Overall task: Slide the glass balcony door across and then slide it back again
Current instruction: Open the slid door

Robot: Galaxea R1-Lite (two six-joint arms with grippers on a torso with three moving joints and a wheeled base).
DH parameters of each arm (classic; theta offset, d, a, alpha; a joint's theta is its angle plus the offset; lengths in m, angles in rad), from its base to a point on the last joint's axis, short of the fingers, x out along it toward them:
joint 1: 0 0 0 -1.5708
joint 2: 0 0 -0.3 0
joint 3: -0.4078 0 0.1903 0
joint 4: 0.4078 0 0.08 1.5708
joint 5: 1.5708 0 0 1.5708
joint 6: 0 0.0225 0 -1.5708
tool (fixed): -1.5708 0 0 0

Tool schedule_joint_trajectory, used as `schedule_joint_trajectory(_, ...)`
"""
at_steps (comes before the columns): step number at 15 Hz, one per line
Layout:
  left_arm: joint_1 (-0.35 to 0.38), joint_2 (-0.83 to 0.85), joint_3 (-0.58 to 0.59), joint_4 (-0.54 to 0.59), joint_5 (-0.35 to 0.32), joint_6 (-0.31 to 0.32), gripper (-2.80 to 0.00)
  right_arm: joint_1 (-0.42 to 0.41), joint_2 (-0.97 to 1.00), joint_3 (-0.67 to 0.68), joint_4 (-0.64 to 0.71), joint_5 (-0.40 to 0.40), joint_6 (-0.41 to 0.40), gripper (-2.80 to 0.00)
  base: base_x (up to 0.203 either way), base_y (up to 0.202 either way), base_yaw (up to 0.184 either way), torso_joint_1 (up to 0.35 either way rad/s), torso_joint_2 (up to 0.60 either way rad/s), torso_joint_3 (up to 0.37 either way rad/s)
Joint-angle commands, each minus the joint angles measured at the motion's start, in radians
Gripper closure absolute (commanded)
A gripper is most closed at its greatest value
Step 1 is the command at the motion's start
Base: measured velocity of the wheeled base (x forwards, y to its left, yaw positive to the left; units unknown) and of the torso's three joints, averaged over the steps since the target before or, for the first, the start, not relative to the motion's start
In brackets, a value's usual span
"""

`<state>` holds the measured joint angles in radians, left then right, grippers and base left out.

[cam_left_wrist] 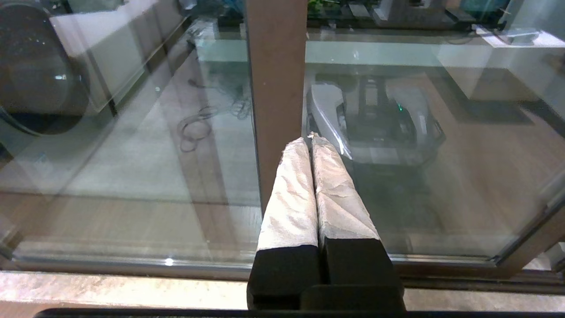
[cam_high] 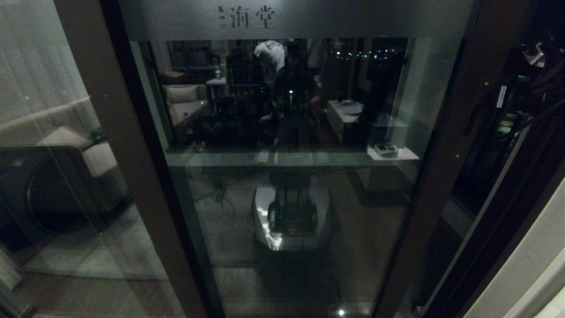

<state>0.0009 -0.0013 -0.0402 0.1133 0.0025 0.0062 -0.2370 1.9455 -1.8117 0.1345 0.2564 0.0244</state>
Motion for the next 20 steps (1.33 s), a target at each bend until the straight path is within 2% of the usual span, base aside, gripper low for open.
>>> schedule_joint_trajectory(1, 0.001, 0.000, 0.000, 0.000, 0.001, 0.000, 0.00, 0.010, -0.005, 0.006, -0.001, 0.000, 0.000, 0.00, 0.000, 0.000, 0.000, 0.000, 0.00, 0.000)
schedule_joint_trajectory(14, 0.001, 0.000, 0.000, 0.000, 0.001, 0.000, 0.00, 0.061, -0.018, 0.017, -0.001, -0.002, 0.002, 0.00, 0.000, 0.000, 0.000, 0.000, 0.00, 0.000)
schedule_joint_trajectory(18, 0.001, 0.000, 0.000, 0.000, 0.001, 0.000, 0.00, 0.106, -0.024, 0.018, -0.003, -0.081, 0.019, 0.00, 0.000, 0.000, 0.000, 0.000, 0.00, 0.000)
schedule_joint_trajectory(20, 0.001, 0.000, 0.000, 0.000, 0.001, 0.000, 0.00, 0.119, -0.025, 0.023, -0.003, -0.083, 0.022, 0.00, 0.000, 0.000, 0.000, 0.000, 0.00, 0.000)
